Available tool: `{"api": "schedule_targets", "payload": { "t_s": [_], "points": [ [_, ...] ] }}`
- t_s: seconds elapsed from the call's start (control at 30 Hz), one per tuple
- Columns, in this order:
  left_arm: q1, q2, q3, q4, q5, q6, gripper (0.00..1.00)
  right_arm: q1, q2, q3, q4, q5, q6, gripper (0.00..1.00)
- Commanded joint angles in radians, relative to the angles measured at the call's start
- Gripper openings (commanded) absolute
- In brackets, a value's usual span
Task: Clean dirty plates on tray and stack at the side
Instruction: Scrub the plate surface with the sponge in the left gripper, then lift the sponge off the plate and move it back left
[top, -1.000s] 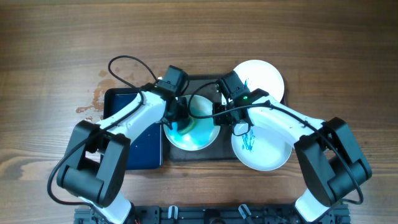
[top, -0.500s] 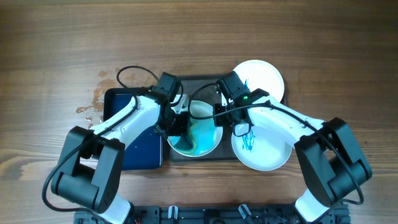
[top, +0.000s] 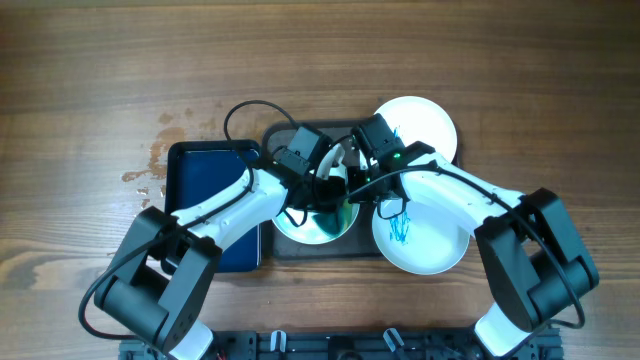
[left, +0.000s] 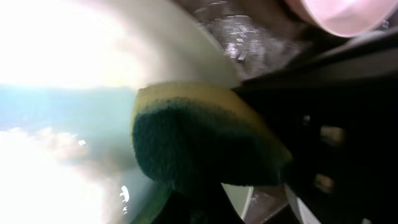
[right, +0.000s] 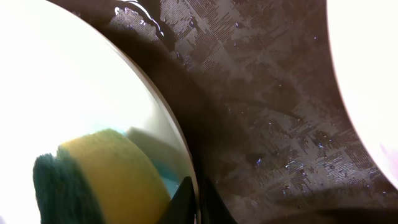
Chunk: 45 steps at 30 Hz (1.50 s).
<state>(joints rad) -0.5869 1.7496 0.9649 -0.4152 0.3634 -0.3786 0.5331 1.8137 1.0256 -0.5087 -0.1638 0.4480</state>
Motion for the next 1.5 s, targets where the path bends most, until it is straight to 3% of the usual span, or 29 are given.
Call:
{"api": "schedule_targets", "payload": {
  "t_s": [0.0,0.3,0.57,1.07,1.17,1.47],
  "points": [
    [0.014,-0.008,0.000,-0.037,-0.072,-0.057,0.04,-0.004,0.015,-0.006,-0.007,0.051,0.004,0.04],
    [0.095,-0.009,0.000,-0.185,-0.405,-0.198,0.04,-0.004,0.015,-0.006,-0.005,0.051,0.004,0.04],
    [0.107,-0.009,0.004,-0.237,-0.620,-0.248,0.04,-0.004,0.015,-0.006,0.002,0.051,0.007,0.04],
    [0.031,-0.298,0.050,-0.283,-0.555,-0.248,0.04,-0.011,0.015,-0.006,0.007,0.051,0.021,0.04],
    [0.023,-0.330,0.051,-0.318,-0.556,-0.291,0.04,-0.011,0.015,-0.006,0.027,0.051,-0.008,0.04],
    [0.114,-0.416,0.051,-0.430,-0.656,-0.310,0.04,-0.011,-0.064,-0.005,0.072,0.051,-0.084,0.04]
  ]
}}
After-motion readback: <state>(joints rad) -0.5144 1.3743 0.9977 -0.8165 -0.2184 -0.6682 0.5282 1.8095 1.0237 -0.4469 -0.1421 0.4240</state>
